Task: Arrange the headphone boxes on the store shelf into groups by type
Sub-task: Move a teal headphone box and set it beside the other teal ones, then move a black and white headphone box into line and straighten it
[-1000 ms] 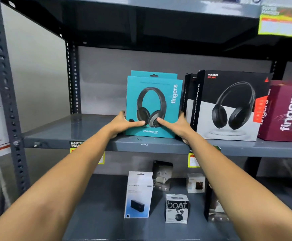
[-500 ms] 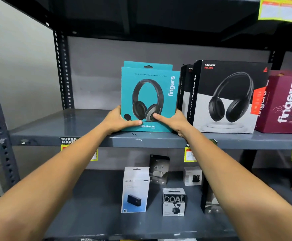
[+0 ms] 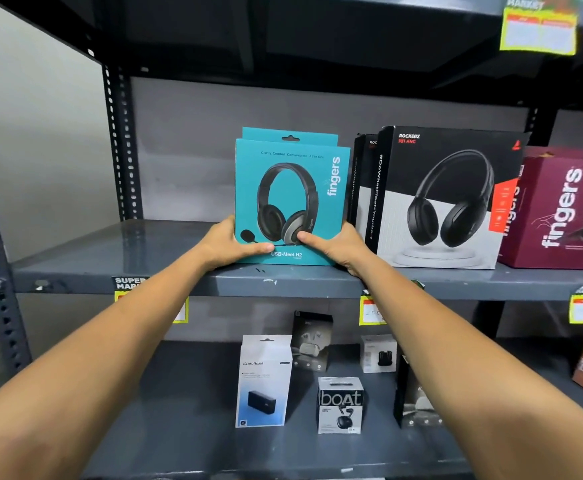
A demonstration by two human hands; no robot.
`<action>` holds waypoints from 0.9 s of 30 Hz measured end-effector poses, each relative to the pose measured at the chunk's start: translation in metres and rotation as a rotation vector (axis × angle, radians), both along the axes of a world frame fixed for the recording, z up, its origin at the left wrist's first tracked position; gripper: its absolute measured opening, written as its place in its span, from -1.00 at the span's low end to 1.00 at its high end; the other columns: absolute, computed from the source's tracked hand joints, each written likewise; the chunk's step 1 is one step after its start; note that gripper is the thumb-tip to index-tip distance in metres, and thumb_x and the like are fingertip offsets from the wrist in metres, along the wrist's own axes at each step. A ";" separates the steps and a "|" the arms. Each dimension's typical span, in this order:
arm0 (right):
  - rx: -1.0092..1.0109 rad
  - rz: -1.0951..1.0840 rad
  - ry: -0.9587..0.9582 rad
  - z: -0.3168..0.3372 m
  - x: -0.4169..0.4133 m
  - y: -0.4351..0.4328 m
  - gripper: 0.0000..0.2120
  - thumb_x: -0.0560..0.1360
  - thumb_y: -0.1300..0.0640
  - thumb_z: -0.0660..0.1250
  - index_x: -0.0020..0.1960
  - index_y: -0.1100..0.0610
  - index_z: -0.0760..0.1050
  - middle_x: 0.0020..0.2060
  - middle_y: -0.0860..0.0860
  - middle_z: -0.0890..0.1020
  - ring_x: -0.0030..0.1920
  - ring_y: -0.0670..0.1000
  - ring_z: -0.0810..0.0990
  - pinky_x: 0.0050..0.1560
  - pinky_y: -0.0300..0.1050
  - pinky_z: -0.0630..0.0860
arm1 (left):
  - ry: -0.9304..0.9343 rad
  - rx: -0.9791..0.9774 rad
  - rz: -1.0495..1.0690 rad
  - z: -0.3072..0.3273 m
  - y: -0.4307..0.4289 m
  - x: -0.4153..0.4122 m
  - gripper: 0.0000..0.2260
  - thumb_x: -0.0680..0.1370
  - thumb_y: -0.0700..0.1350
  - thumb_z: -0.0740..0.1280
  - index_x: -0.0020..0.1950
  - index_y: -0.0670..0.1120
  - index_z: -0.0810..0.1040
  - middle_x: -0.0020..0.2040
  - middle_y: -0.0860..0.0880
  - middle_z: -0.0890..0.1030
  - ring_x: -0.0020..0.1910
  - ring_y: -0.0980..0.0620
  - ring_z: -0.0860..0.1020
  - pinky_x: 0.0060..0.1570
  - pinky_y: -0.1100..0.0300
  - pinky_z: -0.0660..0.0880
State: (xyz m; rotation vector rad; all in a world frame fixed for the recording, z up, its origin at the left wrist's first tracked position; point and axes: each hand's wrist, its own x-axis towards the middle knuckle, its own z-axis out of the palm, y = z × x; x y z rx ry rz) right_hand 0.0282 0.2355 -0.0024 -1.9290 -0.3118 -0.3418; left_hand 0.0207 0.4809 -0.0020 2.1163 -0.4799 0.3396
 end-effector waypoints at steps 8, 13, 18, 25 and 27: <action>-0.551 -0.070 -0.035 0.001 -0.037 -0.046 -0.47 0.40 -0.19 0.42 0.18 0.17 0.49 0.01 0.02 0.60 0.03 0.04 0.57 0.01 -0.13 0.46 | 0.052 0.138 0.556 0.001 0.008 -0.036 -0.45 0.18 0.35 0.52 -0.38 -0.15 0.52 -0.45 -0.04 0.53 -0.36 -0.07 0.48 -0.34 0.09 0.34; -0.835 0.014 -0.333 -0.008 -0.078 -0.107 -0.70 0.61 0.06 0.19 -0.11 0.24 0.55 -0.33 0.05 0.59 -0.28 0.06 0.49 -0.21 -0.08 0.33 | -0.130 0.122 0.803 -0.011 -0.050 -0.089 -0.80 0.37 0.04 0.51 -0.31 -0.06 0.61 -0.21 -0.15 0.66 -0.06 -0.23 0.61 -0.15 0.10 0.44; -0.653 -0.270 -0.530 -0.010 -0.083 -0.190 -0.78 0.48 0.04 0.41 -0.23 0.18 0.61 -0.30 0.02 0.68 -0.25 0.00 0.62 -0.13 -0.01 0.56 | -0.224 -0.042 0.337 -0.013 -0.169 -0.092 -0.80 0.38 0.01 0.52 -0.26 -0.08 0.59 -0.28 0.01 0.64 -0.24 0.02 0.58 -0.15 0.21 0.46; -0.382 -0.442 -0.599 -0.012 -0.056 -0.257 0.01 0.33 -0.08 0.53 0.52 0.30 0.05 0.51 0.24 0.17 0.52 0.16 0.14 0.51 0.01 0.13 | -0.069 -0.163 0.258 0.005 -0.257 -0.033 0.04 0.04 0.32 0.58 0.31 -0.25 0.34 0.29 -0.17 0.44 0.28 -0.13 0.45 0.25 -0.05 0.46; -0.327 -0.394 -0.459 -0.009 -0.046 -0.263 0.08 0.31 -0.07 0.56 0.56 0.22 -0.04 0.54 0.15 0.18 0.51 0.10 0.19 0.50 -0.01 0.17 | -0.038 -0.124 0.288 0.003 -0.264 -0.021 0.11 0.01 0.29 0.61 0.35 -0.27 0.30 0.33 -0.19 0.41 0.33 -0.15 0.41 0.29 -0.06 0.42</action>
